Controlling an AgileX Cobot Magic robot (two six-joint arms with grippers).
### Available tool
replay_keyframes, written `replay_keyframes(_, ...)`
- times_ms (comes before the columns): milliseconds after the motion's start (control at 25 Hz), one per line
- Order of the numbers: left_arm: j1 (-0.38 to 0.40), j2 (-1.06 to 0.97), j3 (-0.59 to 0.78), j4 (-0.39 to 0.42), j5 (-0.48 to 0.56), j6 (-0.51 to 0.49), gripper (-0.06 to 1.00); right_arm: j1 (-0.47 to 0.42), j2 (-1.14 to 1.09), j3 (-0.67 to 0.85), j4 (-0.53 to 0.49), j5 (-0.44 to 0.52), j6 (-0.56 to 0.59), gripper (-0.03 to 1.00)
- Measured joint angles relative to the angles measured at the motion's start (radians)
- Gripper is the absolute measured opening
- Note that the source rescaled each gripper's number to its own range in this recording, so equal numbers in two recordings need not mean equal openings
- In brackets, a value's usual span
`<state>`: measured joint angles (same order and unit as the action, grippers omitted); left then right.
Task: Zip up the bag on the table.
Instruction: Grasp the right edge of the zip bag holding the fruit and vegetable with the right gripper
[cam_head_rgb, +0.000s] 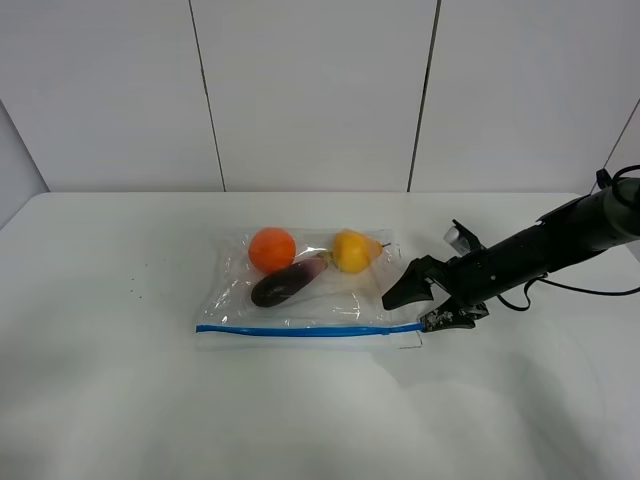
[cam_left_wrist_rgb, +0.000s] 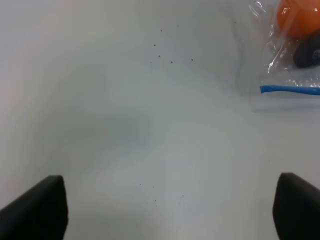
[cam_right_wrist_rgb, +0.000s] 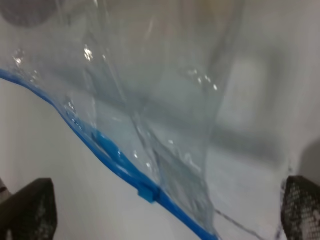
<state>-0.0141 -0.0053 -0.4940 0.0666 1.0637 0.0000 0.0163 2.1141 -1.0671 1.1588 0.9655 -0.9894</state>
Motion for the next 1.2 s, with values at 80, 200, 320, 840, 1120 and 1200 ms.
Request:
replay_keyframes(80, 0.000, 0.000, 0.000, 0.000, 0.000, 0.000, 1.00, 0.000, 0.013, 0.000, 0.022, 0.007, -0.024, 0.97)
replay_keyframes(200, 0.000, 0.000, 0.000, 0.000, 0.000, 0.000, 1.00, 0.000, 0.034, 0.000, 0.055, 0.009, -0.057, 0.88)
replay_keyframes(320, 0.000, 0.000, 0.000, 0.000, 0.000, 0.000, 1.00, 0.000, 0.039, 0.000, 0.076, 0.009, -0.064, 0.76)
replay_keyframes(840, 0.000, 0.000, 0.000, 0.000, 0.000, 0.000, 1.00, 0.000, 0.040, 0.000, 0.081, 0.009, -0.064, 0.27)
replay_keyframes(1120, 0.000, 0.000, 0.000, 0.000, 0.000, 0.000, 1.00, 0.000, 0.040, 0.000, 0.083, 0.016, -0.071, 0.00)
replay_keyframes(1200, 0.000, 0.000, 0.000, 0.000, 0.000, 0.000, 1.00, 0.000, 0.040, 0.000, 0.083, 0.034, -0.072, 0.00)
